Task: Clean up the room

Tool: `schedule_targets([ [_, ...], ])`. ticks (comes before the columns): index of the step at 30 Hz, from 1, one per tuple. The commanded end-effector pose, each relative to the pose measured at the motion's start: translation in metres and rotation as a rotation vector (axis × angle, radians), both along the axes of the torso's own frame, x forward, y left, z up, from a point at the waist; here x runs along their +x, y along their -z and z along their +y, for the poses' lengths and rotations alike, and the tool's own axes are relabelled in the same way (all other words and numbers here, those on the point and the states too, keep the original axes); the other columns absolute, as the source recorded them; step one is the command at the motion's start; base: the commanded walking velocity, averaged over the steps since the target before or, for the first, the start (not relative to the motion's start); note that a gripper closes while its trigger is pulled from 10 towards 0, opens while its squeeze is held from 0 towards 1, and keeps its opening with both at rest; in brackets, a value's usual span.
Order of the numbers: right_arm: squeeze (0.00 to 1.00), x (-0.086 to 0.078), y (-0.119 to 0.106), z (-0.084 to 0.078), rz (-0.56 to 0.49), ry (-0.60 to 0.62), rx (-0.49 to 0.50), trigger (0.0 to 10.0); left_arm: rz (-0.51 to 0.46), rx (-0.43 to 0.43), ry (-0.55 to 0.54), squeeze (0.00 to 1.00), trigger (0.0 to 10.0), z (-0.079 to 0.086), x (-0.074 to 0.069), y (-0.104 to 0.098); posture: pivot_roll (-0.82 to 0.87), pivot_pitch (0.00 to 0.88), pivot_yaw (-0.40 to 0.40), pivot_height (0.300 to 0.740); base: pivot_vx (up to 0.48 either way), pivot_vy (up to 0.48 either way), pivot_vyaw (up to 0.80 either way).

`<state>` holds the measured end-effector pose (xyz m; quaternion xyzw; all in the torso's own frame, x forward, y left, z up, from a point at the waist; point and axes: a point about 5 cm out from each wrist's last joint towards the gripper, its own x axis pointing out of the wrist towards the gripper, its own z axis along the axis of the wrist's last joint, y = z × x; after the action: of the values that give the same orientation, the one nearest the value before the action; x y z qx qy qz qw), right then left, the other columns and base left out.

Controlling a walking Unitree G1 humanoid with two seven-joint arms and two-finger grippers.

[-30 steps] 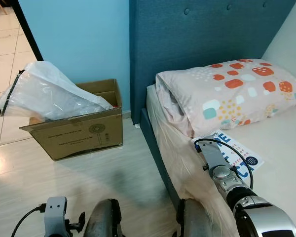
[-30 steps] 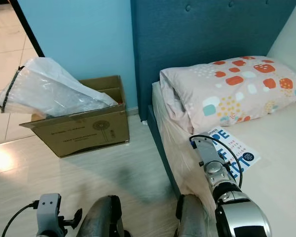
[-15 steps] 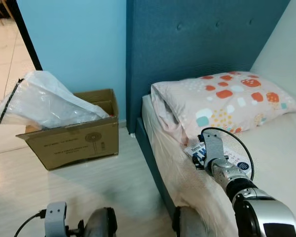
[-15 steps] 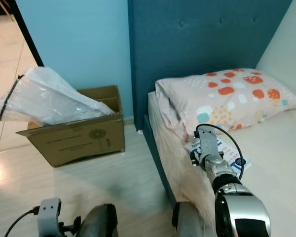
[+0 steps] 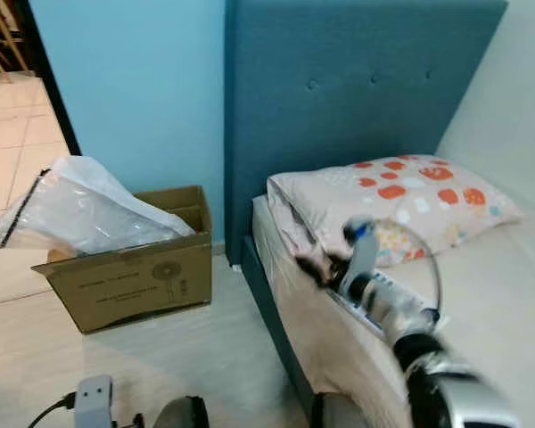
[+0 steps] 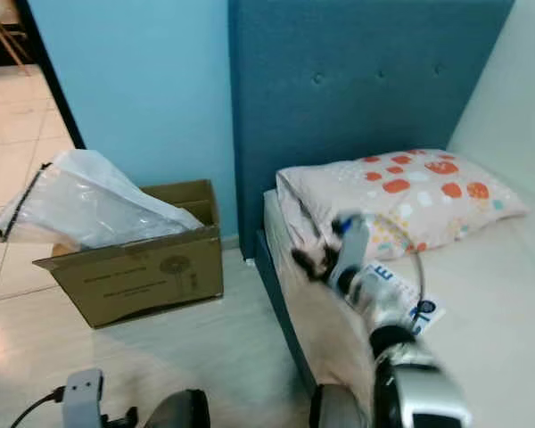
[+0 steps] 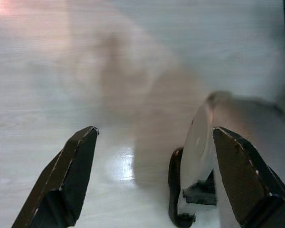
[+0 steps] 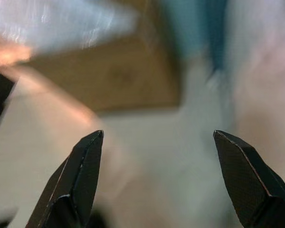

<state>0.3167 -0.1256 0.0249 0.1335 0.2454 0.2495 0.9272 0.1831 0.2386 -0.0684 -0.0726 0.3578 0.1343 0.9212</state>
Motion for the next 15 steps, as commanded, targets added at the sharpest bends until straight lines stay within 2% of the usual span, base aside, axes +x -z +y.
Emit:
schedule_targets([
  [1,0.00,-0.028,0.030,0.014,0.114,-0.039,-0.032,10.0,-0.052,0.010,-0.039,0.00,10.0,0.007,0.017,-0.011,0.07,0.000,-0.069,0.608,0.000,0.000,0.00],
  [2,0.00,-0.042,0.043,0.021,0.164,-0.059,-0.030,10.0,-0.077,0.016,-0.041,0.00,10.0,0.008,0.024,-0.015,0.07,0.000,-0.069,0.613,0.000,0.000,0.00],
  [4,0.00,-0.042,0.043,0.021,0.164,-0.059,-0.030,10.0,-0.077,0.016,-0.041,0.00,10.0,0.008,0.024,-0.015,0.07,0.000,-0.069,0.613,0.000,0.000,0.00],
  [5,0.00,-0.057,0.054,0.028,0.208,-0.096,-0.035,10.0,-0.101,0.024,-0.039,0.00,10.0,0.009,0.032,-0.021,0.07,0.000,-0.069,0.618,0.000,0.000,0.00],
  [6,0.00,-0.057,0.054,0.028,0.208,-0.096,-0.035,10.0,-0.101,0.024,-0.039,0.00,10.0,0.009,0.032,-0.021,0.07,0.000,-0.069,0.618,0.000,0.000,0.00],
  [7,0.00,-0.069,0.063,0.032,0.243,-0.124,-0.042,10.0,-0.120,0.035,-0.034,0.00,10.0,0.011,0.038,-0.025,0.07,0.000,-0.070,0.623,0.000,0.000,0.00],
  [8,0.00,-0.069,0.063,0.032,0.243,-0.124,-0.042,10.0,-0.120,0.035,-0.034,0.00,10.0,0.011,0.038,-0.025,0.07,0.000,-0.070,0.623,0.000,0.000,0.00],
  [10,0.00,-0.093,0.079,0.035,0.304,-0.181,-0.087,10.0,-0.150,0.057,-0.037,0.00,10.0,0.014,0.049,-0.033,0.07,0.000,-0.070,0.633,0.000,0.000,0.00],
  [13,0.00,-0.099,0.083,0.035,0.320,-0.193,-0.106,10.0,-0.157,0.063,-0.038,0.00,10.0,0.015,0.051,-0.036,0.07,0.000,-0.068,0.638,0.000,0.000,0.00],
  [15,0.00,-0.118,0.097,0.021,0.400,-0.176,-0.186,10.0,-0.114,0.094,-0.013,0.00,10.0,0.014,0.048,-0.032,0.07,0.000,-0.064,0.648,0.000,0.000,0.00],
])
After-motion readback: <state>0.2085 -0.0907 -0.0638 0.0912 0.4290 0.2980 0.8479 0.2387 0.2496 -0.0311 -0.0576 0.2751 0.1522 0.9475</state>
